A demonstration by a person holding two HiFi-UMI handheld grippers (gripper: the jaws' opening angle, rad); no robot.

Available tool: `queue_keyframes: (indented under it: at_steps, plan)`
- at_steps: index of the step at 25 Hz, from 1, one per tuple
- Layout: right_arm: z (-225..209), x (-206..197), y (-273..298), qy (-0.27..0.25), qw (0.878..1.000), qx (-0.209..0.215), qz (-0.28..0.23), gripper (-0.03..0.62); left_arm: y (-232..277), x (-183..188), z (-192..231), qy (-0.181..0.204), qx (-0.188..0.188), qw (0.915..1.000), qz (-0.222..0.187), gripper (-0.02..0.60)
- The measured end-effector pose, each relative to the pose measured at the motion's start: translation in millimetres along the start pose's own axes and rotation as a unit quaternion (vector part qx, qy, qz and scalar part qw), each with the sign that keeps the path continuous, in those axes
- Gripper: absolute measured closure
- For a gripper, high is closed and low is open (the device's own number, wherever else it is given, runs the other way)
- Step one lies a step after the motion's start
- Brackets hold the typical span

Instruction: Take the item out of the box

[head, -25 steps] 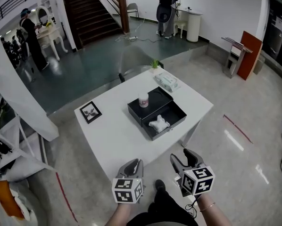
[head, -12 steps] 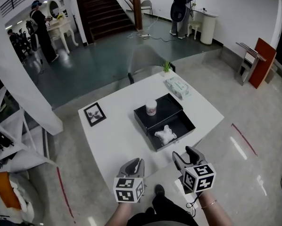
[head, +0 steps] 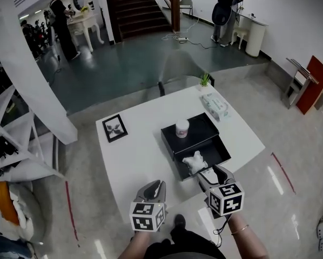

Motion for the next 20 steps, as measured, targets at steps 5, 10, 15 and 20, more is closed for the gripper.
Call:
queue_keyframes:
  at_steps: [5,10,15,20]
  plan:
    - [-1,1,24,-0.017,0.999,0.024,0.024,0.317,4,4,12,-0.008,0.021,0.9997,-0.006,0.535]
    - [-2,-3,47,-0.035,0.997,0.046,0.055,0.301,3,5,23,-0.018,0.046,0.9987,-0.009,0.535]
    - [-6,-11,72,-0.053,0.992,0.058,0.095,0.286,2,5,37,-0.031,0.07,0.997,-0.011,0.535]
    - [-12,-19,92,-0.074,0.987,0.062,0.128,0.281,3,4,49,-0.04,0.089,0.9952,-0.013,0.535]
Point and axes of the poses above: the fingertips, and each gripper's own axes: y forward along the fingers, z to its left, x out of its top, the point moved 2 cm from there along -y, backward along the fingers, and after that the axes turned 10 degrees about -z, right-handed, at the moved point
